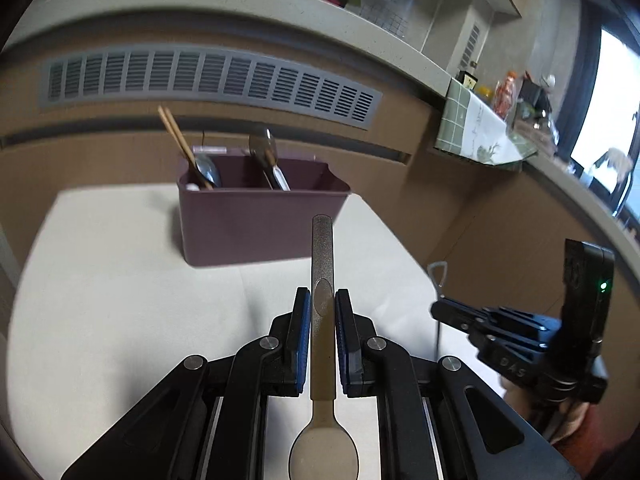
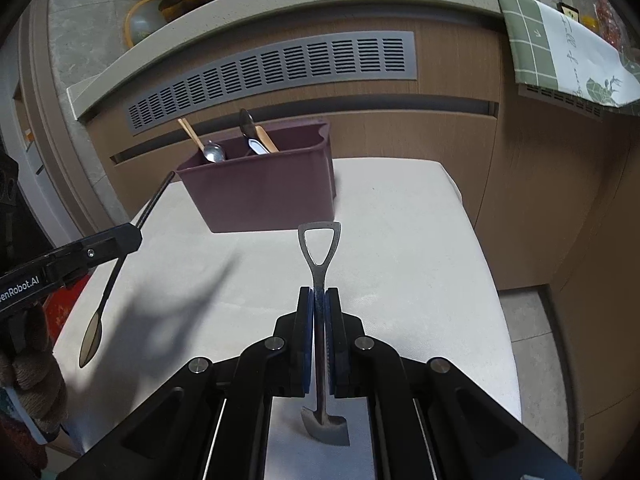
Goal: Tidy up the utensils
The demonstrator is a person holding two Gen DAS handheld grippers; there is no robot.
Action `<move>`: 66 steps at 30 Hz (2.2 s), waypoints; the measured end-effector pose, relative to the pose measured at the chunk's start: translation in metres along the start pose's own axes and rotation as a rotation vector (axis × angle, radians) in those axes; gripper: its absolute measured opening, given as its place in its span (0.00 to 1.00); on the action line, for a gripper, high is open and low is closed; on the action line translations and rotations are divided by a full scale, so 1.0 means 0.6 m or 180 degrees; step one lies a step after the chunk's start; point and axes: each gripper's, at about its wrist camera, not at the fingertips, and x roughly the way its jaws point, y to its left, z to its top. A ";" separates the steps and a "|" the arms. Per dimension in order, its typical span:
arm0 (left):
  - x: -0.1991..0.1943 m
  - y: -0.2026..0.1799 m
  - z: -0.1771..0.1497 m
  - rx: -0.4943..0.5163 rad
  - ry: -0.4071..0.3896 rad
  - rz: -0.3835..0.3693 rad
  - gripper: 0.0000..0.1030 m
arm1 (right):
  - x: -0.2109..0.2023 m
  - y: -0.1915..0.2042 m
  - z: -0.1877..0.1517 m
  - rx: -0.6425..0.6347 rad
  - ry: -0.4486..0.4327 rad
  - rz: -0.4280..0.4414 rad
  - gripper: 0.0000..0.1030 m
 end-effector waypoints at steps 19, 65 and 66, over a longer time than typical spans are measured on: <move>0.139 0.045 -0.072 0.0265 0.1203 0.0664 0.12 | -0.010 0.004 -0.002 -0.0022 -0.0035 -0.0014 0.05; -0.046 0.106 0.143 -0.0362 -0.1695 0.0434 0.12 | 0.183 0.048 0.091 -0.0906 0.0927 0.0653 0.22; -0.046 0.106 0.133 -0.0351 -0.1656 0.0457 0.12 | 0.201 0.053 0.083 -0.0994 0.1015 0.0618 0.22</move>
